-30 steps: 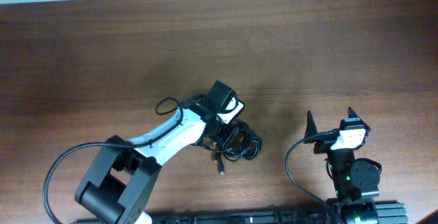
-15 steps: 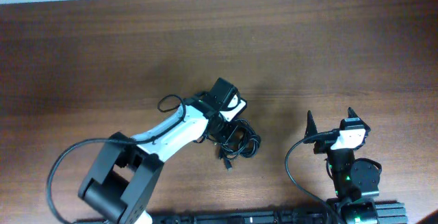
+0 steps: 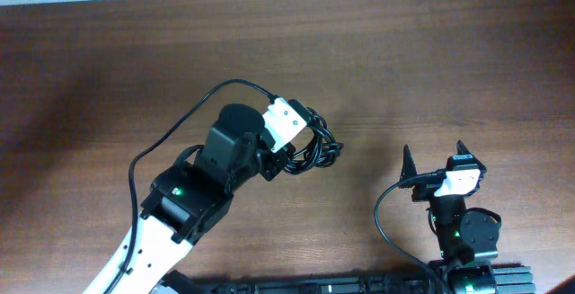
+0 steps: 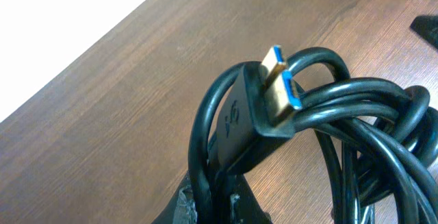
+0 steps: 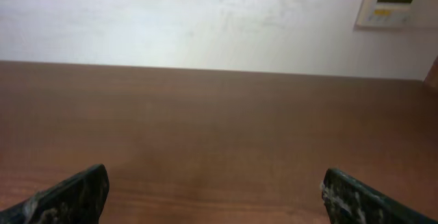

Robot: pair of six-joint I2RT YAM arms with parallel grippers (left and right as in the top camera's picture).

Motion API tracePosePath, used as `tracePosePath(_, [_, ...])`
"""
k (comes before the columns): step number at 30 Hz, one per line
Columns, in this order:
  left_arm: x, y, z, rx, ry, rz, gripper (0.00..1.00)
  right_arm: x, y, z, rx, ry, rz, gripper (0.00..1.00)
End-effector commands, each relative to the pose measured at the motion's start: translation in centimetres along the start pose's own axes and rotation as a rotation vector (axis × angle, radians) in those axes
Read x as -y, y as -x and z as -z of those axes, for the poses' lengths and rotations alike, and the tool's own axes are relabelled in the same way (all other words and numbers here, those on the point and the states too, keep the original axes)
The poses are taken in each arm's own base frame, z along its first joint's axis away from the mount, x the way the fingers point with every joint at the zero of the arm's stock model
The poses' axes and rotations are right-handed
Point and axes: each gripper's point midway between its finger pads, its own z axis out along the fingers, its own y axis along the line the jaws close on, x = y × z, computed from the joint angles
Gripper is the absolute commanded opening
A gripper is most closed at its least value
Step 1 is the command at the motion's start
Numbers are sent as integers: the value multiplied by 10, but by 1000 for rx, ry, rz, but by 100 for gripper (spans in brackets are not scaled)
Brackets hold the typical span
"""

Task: Untangle cables
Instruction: 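Close the left gripper on the cable bundle and lift it, then bring the right gripper to the lifted bundle and grasp a loop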

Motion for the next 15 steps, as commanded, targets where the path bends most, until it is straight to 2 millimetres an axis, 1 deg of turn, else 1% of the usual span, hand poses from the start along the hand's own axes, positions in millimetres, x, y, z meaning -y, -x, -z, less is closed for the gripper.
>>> tracePosePath(1, [0,24,15,94,-7,48,0,1,27,2,116,0,-10,98])
tracePosePath(3, [-3,34,16,139,0,65,0,-14,58,8,243,90,0,98])
tracePosePath(4, [-5,45,18,182,9,63,0,-24,67,12,265,147,8,98])
tracePosePath(6, [-8,57,20,231,20,62,0,-35,68,15,225,213,12,98])
tracePosePath(7, [-10,63,22,259,27,61,0,-36,67,18,172,224,-11,98])
tracePosePath(8, [-11,67,23,277,31,60,0,-36,74,24,137,226,-18,98])
tracePosePath(12, [-12,69,24,282,32,60,0,-37,107,49,64,241,-24,98])
tracePosePath(14, [-12,69,24,283,32,60,0,-52,126,62,-8,334,-31,98])
tracePosePath(15, [-12,69,24,284,32,60,0,-57,131,65,-35,367,-36,98])
